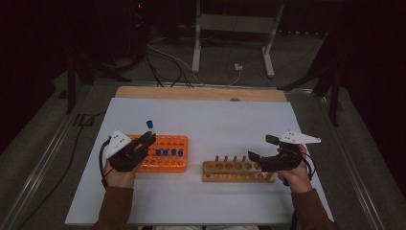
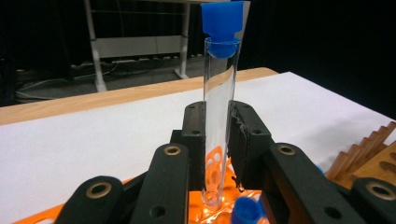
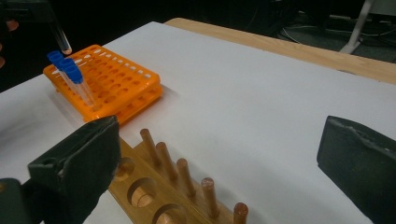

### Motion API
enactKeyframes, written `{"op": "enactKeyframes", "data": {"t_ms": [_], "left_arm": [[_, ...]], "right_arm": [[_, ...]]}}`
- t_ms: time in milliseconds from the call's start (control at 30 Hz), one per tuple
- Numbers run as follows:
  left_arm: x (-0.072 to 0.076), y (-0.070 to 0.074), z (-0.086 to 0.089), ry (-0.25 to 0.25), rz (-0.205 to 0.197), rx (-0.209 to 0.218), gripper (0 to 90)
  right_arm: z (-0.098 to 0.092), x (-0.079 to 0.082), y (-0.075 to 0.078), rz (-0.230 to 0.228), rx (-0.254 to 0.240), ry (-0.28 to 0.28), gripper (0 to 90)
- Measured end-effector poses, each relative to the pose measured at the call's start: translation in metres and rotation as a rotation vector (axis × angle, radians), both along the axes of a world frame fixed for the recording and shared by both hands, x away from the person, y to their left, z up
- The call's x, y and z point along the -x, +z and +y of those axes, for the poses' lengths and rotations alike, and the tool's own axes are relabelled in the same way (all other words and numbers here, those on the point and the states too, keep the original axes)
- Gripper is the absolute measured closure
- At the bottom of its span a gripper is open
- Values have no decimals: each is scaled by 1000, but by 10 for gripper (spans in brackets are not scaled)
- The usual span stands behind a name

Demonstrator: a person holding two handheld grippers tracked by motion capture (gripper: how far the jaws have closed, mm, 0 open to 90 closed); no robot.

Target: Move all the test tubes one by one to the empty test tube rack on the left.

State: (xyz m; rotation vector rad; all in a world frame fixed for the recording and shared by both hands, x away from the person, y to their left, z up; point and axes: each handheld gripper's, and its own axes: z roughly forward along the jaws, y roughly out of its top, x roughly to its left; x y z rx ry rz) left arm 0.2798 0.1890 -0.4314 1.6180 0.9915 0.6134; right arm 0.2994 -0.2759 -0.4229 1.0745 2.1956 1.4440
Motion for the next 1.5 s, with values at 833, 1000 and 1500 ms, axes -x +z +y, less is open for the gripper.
{"op": "enactKeyframes", "data": {"t_ms": [833, 1000, 1500], "left_arm": [[11, -21, 12, -4, 32, -17, 782], [11, -23, 11, -8, 32, -20, 782], [12, -33, 13, -29, 50, -31, 782]], "right_arm": [[0, 0, -1, -3, -1, 4, 0], [0, 0, -1, -3, -2, 5, 0], [0, 0, -2, -1, -2, 6, 0]]}}
